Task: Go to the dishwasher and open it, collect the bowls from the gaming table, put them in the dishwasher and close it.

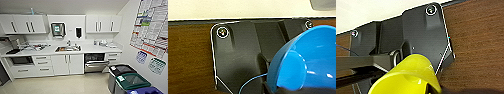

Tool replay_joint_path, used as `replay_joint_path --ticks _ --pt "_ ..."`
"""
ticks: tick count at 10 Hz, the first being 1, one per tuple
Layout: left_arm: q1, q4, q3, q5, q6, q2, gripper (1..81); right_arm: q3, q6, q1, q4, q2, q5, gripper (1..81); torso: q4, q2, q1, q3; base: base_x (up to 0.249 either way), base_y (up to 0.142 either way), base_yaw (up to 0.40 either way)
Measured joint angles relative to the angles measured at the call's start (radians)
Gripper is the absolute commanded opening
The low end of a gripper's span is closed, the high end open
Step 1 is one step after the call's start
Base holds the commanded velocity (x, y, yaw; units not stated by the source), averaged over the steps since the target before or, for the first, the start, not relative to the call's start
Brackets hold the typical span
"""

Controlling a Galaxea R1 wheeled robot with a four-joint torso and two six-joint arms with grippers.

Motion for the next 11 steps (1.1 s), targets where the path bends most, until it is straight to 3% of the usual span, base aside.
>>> replay_joint_path --ticks 11 --pt "0.004 0.000 -0.004 0.003 0.000 -0.005 1.0 0.004 0.000 -0.009 -0.002 0.006 -0.001 1.0 0.000 0.000 -0.001 0.000 0.135 0.000 0.000"
